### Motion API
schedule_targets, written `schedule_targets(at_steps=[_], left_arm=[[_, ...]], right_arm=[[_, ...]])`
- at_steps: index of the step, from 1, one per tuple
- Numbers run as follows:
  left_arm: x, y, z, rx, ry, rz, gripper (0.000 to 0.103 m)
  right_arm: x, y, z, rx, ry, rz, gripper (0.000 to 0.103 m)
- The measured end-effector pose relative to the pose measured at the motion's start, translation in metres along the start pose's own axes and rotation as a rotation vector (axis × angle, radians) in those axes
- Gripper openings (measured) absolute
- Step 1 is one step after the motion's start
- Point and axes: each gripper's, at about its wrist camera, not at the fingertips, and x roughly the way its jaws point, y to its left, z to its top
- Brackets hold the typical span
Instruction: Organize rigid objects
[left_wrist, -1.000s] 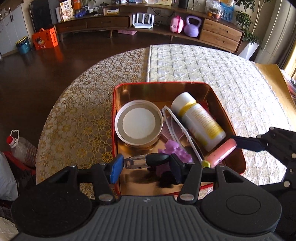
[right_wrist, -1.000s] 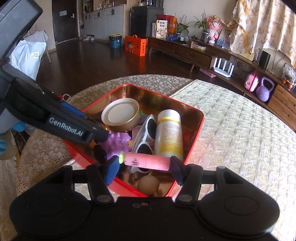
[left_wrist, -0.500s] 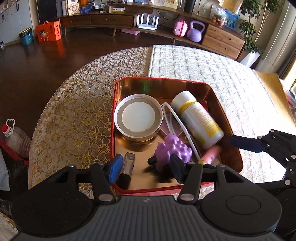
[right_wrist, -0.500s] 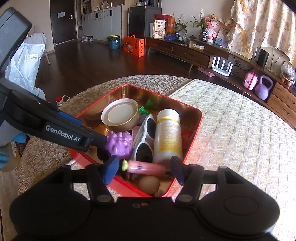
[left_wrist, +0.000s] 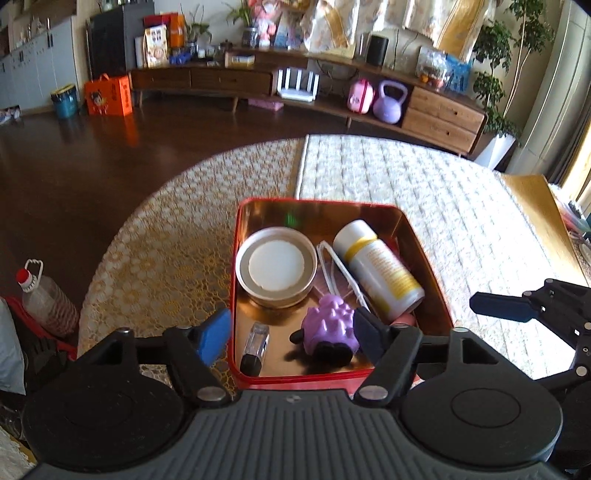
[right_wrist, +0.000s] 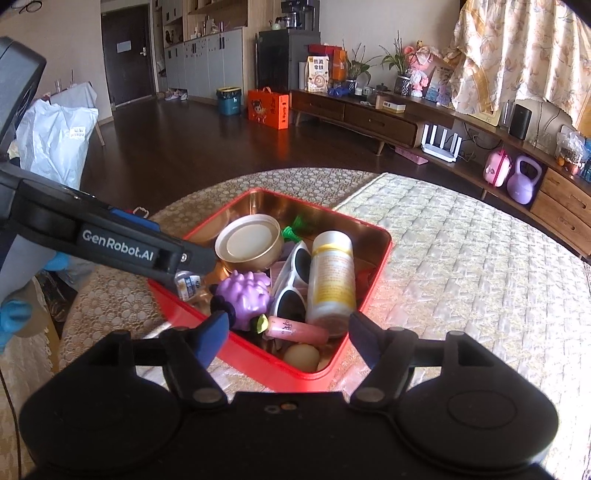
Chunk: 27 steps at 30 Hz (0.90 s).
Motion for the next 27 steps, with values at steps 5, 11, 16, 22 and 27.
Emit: schedule_targets(at_steps=[5,11,16,22,27], left_arm=[[-0.014,-0.001,-0.003,-0.005,-0.044,0.002,0.074],[-0.031,-0.010,-0.011,0.015,-0.093,0.005,0.082],[-0.046,-0.021,-0.018,0.029,-0.119,-0.002,0.083],[-0.061,-0.032,-0.025,0.036,-0.143,-0.016,0.085],[-0.073,-0.045,-0.032,0.062,-0.172,-0.024,0.102]], right_arm=[[-0.024,-0.005,-0.005,0.037,-0.040,0.023,0.084],[-0.051,-0.017,-0.011,0.097,-0.092,0.042,0.090],[-0.072,-0.029,-0.019,0.137,-0.151,0.071,0.098],[-0.094,-0.042,-0.029,0.188,-0.224,0.076,0.103],[-0.109,-0.050,-0.040,0.219,-0.265,0.065,0.103]])
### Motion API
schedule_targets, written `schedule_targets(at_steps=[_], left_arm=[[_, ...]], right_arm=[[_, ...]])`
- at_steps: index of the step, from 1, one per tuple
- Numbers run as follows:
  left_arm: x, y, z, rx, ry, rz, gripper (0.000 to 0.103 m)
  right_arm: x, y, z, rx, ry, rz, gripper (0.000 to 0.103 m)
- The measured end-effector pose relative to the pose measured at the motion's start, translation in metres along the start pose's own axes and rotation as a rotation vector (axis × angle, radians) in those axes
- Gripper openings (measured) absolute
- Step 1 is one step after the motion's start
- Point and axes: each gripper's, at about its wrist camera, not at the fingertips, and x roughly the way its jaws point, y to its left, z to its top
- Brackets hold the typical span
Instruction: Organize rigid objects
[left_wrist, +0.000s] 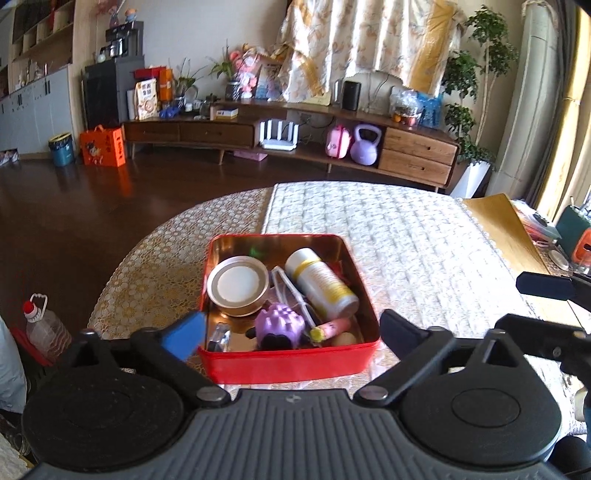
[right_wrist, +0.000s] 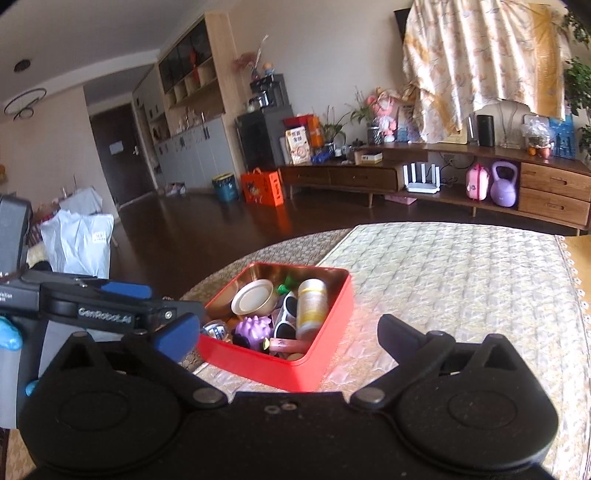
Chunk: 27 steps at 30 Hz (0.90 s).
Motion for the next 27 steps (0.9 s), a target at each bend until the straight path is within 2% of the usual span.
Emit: schedule_targets(at_steps=[7,11,27], left_arm=[[-0.016,-0.019,-0.007,0.025,-0.024,-0.019,0.102],[-0.025,-0.032,-0.015,0.043,-0.039,0.003,0.102],[-0.034,-0.067,-0.035,0.081,-0.016,0.031,0.102]], right_arm=[[-0.020,-0.010,-0.007,0.036,-0.034,-0.010,0.103],[-0.028,-0.015,-0.011,0.055,-0.042,-0.013,0.103],[-0.053,-0.041,-0.038,0.157,-0.058,-0.046,0.103]])
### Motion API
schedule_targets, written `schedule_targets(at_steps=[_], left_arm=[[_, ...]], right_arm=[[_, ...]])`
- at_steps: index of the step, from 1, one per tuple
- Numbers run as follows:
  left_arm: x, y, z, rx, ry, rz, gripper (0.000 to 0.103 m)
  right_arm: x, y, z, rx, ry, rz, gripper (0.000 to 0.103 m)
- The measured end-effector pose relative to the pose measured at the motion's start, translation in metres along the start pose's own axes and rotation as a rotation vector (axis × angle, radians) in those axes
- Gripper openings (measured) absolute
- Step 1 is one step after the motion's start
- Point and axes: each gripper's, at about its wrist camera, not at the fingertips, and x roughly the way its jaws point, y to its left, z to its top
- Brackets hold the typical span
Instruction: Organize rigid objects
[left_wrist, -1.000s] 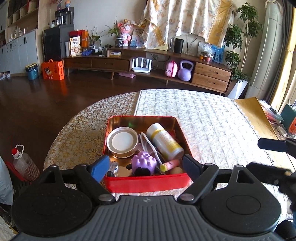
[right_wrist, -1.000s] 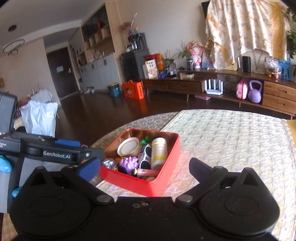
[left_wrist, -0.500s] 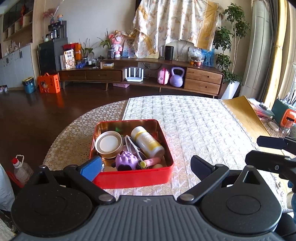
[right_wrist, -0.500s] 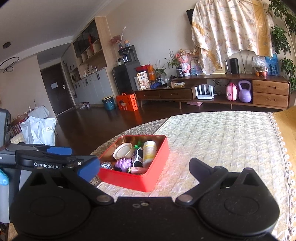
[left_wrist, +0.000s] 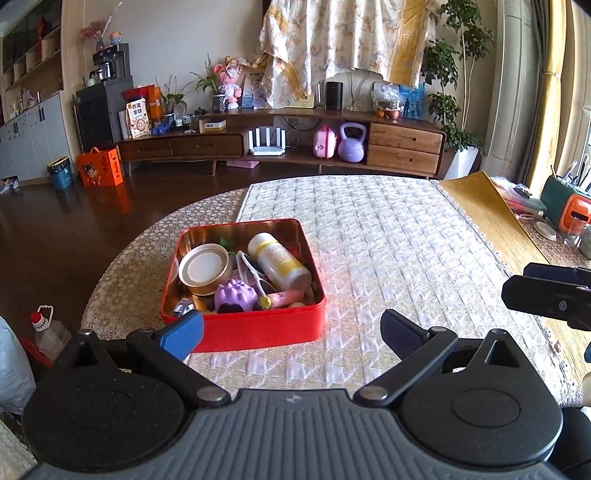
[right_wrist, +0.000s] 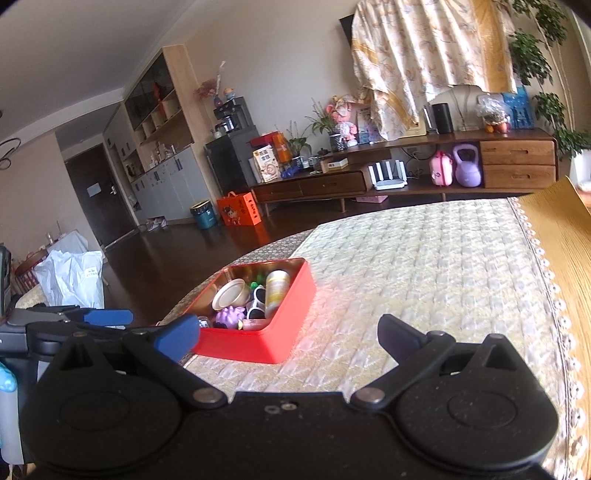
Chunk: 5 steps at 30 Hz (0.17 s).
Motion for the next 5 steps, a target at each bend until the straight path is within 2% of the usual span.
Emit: schedule_targets(at_steps=[5], left_arm=[[0.006,-0.009,0.002,-0.002,0.017,-0.011,0.102]], right_arm=[[-0.002,-0.013,-0.006,0.037,-0.004,-0.026,0.103]])
